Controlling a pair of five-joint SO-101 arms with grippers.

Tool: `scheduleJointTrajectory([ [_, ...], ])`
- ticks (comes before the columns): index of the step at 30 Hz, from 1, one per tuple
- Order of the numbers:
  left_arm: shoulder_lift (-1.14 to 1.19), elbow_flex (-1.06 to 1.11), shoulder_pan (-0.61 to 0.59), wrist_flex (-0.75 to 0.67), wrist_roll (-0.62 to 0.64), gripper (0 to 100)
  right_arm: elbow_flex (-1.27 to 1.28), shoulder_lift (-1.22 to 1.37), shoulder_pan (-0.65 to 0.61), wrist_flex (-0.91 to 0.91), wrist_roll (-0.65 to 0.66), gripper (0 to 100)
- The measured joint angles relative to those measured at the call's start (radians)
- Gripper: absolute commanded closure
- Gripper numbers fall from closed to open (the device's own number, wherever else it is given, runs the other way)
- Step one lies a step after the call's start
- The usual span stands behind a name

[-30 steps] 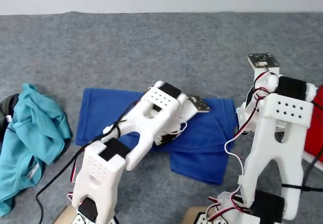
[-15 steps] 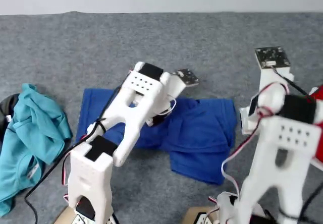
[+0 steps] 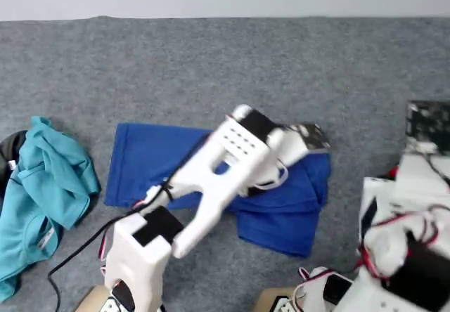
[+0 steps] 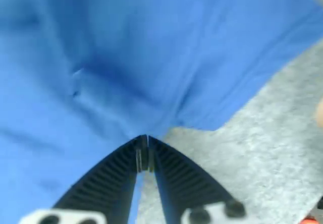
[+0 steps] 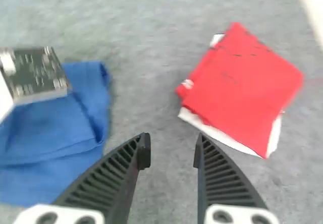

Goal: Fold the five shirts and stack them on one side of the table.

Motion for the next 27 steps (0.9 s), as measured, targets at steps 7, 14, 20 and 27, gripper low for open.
scheduleJointTrajectory([
  [7, 0.000, 0.014, 0.124, 0.000, -0.002, 85, -0.002, -0.130, 0.037, 0.000, 0.000, 84.1],
  [14, 0.000, 0.133, 0.276, 0.000, -0.025, 80, -0.002, -0.144, 0.037, 0.002, 0.000, 84.1],
  [20, 0.000, 0.184, 0.328, -0.041, -0.034, 78, -0.002, -0.144, 0.037, 0.002, 0.000, 84.1],
  [27, 0.041, 0.187, 0.307, -0.123, -0.034, 79, -0.002, -0.144, 0.037, 0.002, 0.003, 84.1],
])
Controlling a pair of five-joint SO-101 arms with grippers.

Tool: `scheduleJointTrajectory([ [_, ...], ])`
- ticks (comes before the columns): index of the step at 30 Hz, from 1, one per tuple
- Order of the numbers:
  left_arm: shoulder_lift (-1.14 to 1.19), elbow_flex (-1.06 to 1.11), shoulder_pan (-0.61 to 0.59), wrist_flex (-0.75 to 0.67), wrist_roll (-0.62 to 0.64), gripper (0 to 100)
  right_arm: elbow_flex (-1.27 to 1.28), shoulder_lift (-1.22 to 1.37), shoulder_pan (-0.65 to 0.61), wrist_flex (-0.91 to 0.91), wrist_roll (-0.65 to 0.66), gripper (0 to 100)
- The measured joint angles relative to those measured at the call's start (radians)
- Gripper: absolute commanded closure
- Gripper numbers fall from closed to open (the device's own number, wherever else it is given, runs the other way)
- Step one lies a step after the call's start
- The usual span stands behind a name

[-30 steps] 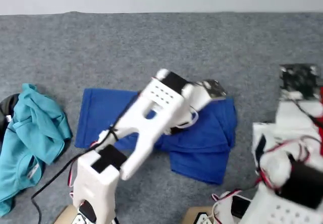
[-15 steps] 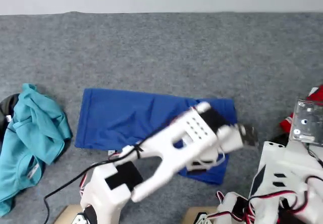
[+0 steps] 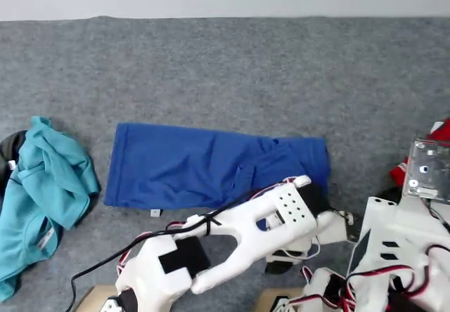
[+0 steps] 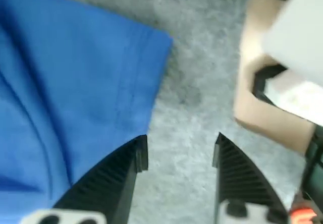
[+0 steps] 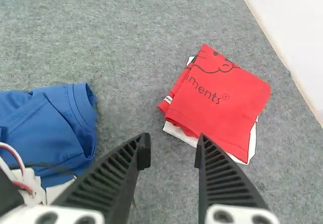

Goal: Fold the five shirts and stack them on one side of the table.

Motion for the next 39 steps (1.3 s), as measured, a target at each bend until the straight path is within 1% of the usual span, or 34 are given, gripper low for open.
scheduleJointTrajectory([
  [7, 0.000, -0.097, -0.005, 0.028, 0.000, 79, 0.000, 0.000, 0.000, 0.000, 0.000, 84.1],
  [11, 0.015, -0.109, -0.023, 0.028, 0.000, 79, 0.000, 0.000, 0.000, 0.000, 0.000, 84.1],
  [19, 0.133, -0.109, -0.031, -0.031, 0.000, 79, 0.000, 0.000, 0.000, 0.002, 0.000, 84.1],
  [24, 0.152, -0.109, -0.071, -0.078, 0.000, 89, 0.000, 0.000, 0.000, 0.002, 0.000, 84.1],
  [29, 0.152, -0.109, -0.080, -0.086, -0.003, 99, 0.000, 0.000, 0.000, 0.002, 0.000, 84.1],
  [35, 0.152, -0.121, -0.081, -0.071, 0.000, 99, 0.000, 0.000, 0.000, 0.002, 0.000, 84.1],
  [39, 0.152, -0.198, -0.081, 0.003, 0.000, 99, 0.000, 0.000, 0.000, 0.002, 0.000, 84.1],
])
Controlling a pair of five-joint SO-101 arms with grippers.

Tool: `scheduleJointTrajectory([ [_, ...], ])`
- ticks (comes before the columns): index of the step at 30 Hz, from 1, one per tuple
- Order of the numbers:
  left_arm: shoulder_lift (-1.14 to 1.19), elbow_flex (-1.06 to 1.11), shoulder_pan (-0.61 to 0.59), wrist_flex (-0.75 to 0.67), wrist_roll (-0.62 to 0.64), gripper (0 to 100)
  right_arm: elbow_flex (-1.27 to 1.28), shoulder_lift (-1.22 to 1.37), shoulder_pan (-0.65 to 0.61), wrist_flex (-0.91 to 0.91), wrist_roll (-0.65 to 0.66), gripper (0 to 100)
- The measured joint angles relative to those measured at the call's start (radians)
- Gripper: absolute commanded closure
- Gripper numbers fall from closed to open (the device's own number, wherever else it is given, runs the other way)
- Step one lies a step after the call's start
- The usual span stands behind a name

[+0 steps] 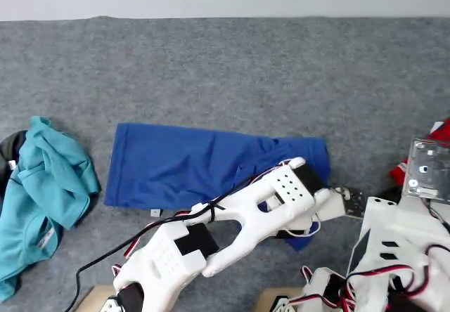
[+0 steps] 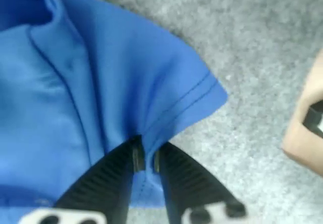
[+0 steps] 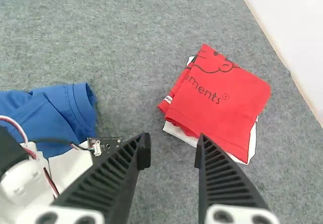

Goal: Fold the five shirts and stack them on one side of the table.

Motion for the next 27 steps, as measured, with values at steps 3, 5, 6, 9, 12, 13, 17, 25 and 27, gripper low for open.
scheduleJointTrajectory([
  [3, 0.000, -0.100, -0.008, 0.066, -0.002, 99, 0.000, 0.000, 0.000, 0.000, 0.000, 84.1],
  [5, 0.000, -0.172, -0.023, 0.098, 0.000, 99, 0.000, 0.000, 0.000, 0.000, 0.000, 84.1],
  [6, 0.000, -0.201, -0.031, 0.106, 0.000, 99, 0.000, 0.000, 0.000, 0.000, 0.000, 84.1],
  [9, 0.000, -0.250, -0.063, 0.112, 0.000, 99, 0.000, 0.000, 0.000, 0.000, 0.000, 84.1],
  [12, 0.008, -0.258, -0.100, 0.109, -0.005, 99, 0.000, 0.000, 0.000, 0.000, 0.000, 84.1],
  [13, 0.017, -0.261, -0.112, 0.097, -0.006, 99, 0.000, 0.000, 0.000, 0.000, 0.000, 84.1],
  [17, 0.091, -0.276, -0.173, 0.048, -0.006, 99, 0.000, 0.000, 0.000, 0.000, 0.000, 84.1],
  [25, 0.258, -0.411, -0.250, 0.028, -0.006, 99, 0.000, 0.000, 0.000, 0.000, 0.000, 84.1],
  [27, 0.288, -0.459, -0.259, 0.031, -0.006, 99, 0.000, 0.000, 0.000, 0.000, 0.000, 84.1],
])
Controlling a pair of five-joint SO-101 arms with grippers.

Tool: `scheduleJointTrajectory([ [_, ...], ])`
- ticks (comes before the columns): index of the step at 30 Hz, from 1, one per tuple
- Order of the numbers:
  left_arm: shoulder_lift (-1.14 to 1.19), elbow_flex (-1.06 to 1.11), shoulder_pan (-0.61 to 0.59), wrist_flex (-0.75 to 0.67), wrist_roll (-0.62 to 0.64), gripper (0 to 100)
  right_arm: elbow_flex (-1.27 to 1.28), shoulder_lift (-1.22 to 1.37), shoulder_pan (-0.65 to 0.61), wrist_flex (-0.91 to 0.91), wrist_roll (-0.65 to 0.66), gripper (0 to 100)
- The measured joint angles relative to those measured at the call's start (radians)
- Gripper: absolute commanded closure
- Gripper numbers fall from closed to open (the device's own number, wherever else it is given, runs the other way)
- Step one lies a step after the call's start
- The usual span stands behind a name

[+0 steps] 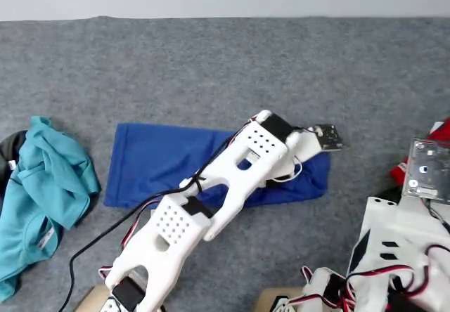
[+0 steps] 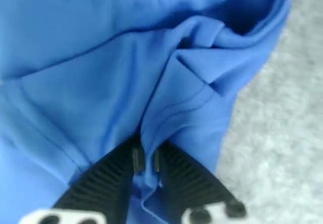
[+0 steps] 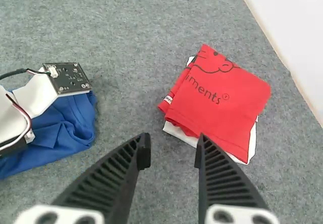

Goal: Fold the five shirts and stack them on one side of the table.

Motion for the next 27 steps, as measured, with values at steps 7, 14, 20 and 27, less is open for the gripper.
scheduleJointTrajectory([
  [7, 0.083, -0.164, -0.043, 0.069, 0.000, 99, 0.000, 0.000, 0.000, 0.000, 0.000, 84.1],
  [14, 0.092, -0.227, -0.049, 0.091, 0.000, 84, 0.000, 0.000, 0.000, 0.000, 0.000, 84.1],
  [20, 0.092, -0.227, -0.049, 0.091, 0.000, 81, 0.000, 0.000, 0.000, 0.000, 0.000, 84.1],
  [27, 0.092, -0.247, -0.097, 0.091, -0.021, 81, 0.000, 0.000, 0.000, 0.000, 0.021, 84.1],
])
